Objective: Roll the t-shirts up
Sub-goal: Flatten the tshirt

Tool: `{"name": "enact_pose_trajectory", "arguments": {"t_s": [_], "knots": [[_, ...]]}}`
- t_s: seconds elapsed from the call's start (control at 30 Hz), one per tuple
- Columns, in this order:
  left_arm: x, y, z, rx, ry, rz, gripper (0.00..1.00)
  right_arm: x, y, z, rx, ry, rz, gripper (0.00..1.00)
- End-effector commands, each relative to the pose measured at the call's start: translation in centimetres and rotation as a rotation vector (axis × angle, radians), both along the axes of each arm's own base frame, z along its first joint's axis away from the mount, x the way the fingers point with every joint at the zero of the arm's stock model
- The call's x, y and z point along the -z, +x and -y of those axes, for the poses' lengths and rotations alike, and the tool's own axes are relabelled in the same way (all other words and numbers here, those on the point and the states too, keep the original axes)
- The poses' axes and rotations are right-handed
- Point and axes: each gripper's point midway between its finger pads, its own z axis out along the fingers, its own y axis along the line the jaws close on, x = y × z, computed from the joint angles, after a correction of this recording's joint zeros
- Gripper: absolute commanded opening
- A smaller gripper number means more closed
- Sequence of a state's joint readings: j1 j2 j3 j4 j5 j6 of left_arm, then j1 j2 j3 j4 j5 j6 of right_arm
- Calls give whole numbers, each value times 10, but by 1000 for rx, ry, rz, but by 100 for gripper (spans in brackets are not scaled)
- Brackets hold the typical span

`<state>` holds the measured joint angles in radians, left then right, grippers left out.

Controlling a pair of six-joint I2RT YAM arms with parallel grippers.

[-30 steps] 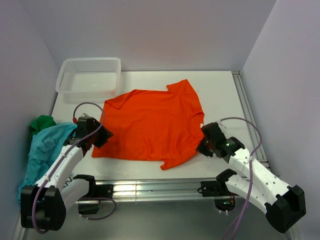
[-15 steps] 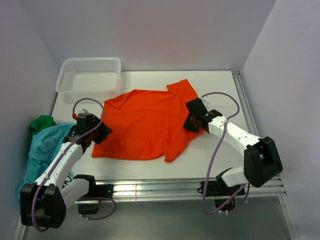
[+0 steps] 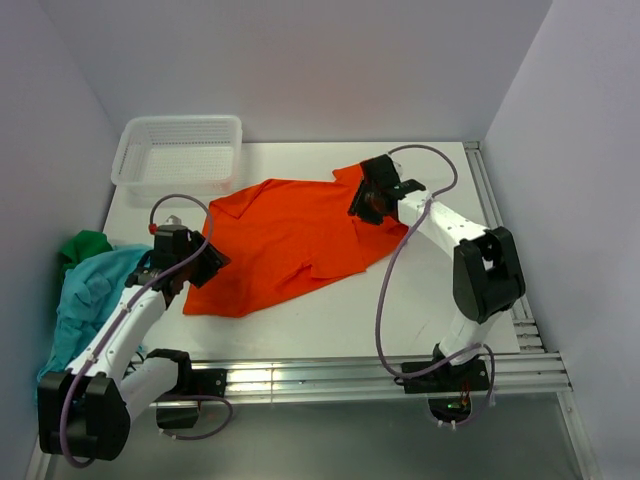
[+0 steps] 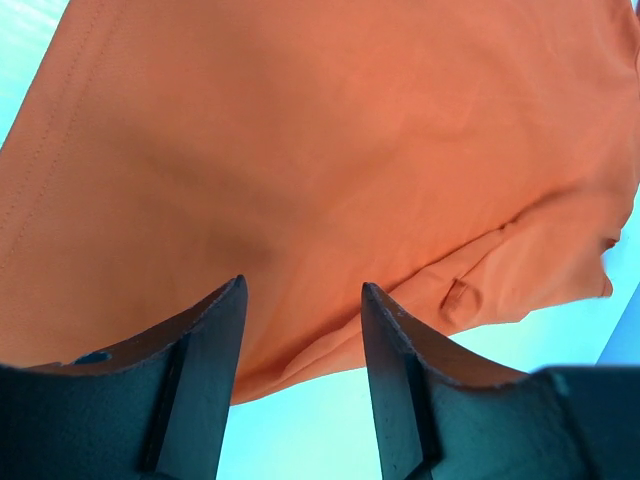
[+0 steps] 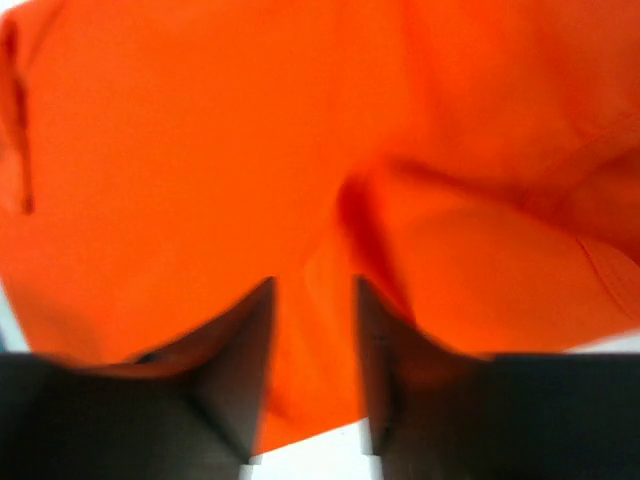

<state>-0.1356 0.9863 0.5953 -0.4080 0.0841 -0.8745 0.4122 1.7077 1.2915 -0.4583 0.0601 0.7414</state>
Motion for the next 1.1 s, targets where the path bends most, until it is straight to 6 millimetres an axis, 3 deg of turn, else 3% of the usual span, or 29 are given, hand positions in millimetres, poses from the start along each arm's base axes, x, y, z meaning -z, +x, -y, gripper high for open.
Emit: {"name": "enact_pose_trajectory", "arguments": {"t_s": [0.0, 0.03, 0.07, 0.1, 0.13, 0.17, 0.2, 0.23, 0.27, 0.33, 0.53, 0.93, 1.07], "knots": [[-26, 10, 3, 35, 15, 84, 56, -11, -1, 18, -13, -60, 22, 50], [-27, 10, 3, 33, 20, 86, 56, 2, -15, 23, -20, -71, 3, 55], [-28, 10, 2, 29, 25, 88, 57, -12, -17, 24, -22, -53, 60, 57], [-29, 10, 2, 29, 24, 94, 58, -12, -23, 25, -34, -42, 68, 57], [-30, 10, 2, 31, 22, 97, 59, 3, -40, 29, -61, -49, 42, 57], [-31, 11, 3, 33, 21, 102, 59, -12, -42, 26, -78, -11, 113, 54], [-32, 11, 4, 35, 16, 104, 59, -11, -48, 23, -104, 14, 130, 47], [-32, 11, 4, 34, 15, 107, 59, 5, -67, 18, -147, 50, 97, 45], [-31, 11, 4, 31, 16, 105, 59, -1, -69, 15, -156, 79, 133, 42], [-32, 12, 2, 20, 20, 104, 59, 16, -81, 15, -169, 94, 93, 38], [-33, 14, -8, -30, 55, 74, 57, 51, -96, 9, -214, 122, 44, 38], [-35, 11, -10, -33, 40, 63, 57, 87, -103, 9, -238, 83, 10, 41], [-36, 11, -10, -34, 41, 62, 57, 90, -100, 6, -241, 84, 17, 41]]}}
